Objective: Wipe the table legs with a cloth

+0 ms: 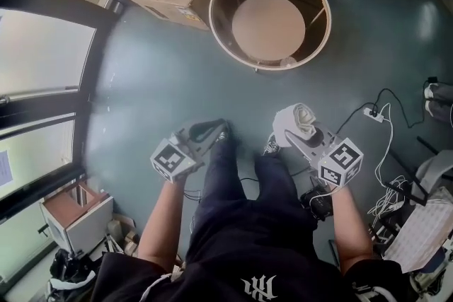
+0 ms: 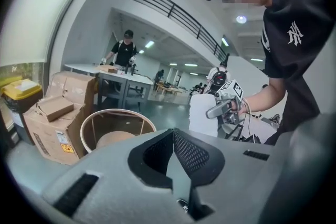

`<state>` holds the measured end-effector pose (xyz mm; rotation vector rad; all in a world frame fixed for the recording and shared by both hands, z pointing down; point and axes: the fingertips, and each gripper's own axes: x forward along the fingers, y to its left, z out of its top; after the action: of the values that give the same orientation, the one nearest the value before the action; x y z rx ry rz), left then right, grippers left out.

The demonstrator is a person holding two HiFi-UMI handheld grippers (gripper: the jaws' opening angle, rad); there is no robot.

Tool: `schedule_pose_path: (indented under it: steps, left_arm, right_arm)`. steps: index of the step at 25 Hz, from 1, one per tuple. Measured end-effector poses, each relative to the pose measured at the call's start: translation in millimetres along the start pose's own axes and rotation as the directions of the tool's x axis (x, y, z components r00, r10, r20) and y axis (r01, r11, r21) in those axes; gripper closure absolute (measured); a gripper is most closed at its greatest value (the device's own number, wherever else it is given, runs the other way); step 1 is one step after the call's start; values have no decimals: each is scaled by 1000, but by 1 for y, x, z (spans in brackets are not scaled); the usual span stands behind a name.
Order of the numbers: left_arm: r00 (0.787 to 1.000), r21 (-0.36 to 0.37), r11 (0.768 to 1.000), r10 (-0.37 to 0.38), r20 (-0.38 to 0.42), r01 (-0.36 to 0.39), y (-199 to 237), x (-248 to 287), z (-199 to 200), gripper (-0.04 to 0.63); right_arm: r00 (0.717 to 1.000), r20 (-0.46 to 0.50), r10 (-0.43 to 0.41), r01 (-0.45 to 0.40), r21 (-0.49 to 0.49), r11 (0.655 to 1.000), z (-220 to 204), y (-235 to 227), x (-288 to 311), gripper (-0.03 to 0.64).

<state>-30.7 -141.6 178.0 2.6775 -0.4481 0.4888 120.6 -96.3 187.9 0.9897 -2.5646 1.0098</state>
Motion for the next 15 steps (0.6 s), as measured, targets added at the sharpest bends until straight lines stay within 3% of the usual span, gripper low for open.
schedule_pose_path:
  steps: [5,10,12,15]
  left_arm:
    - [994,11,994,-113,11,113,59,9,-22,589]
    - [982,54,980,-188,-29,189,105,25,-56,589]
    - [978,75,976,-202,-41,205,119,34,-76,589]
    - [978,116,972,-198,-66,205,139,50,-113,589]
  right_arm:
    - [992,9,-129,127,95,987,-5,-14,26,543]
    - [962,25,-271,264,165,950,-38,-31,44,542]
    - [953,-4,-302,301,94,949,-54,-43,55,541]
    - [953,-61,-295,289,-94,953,-76,-60,73,543]
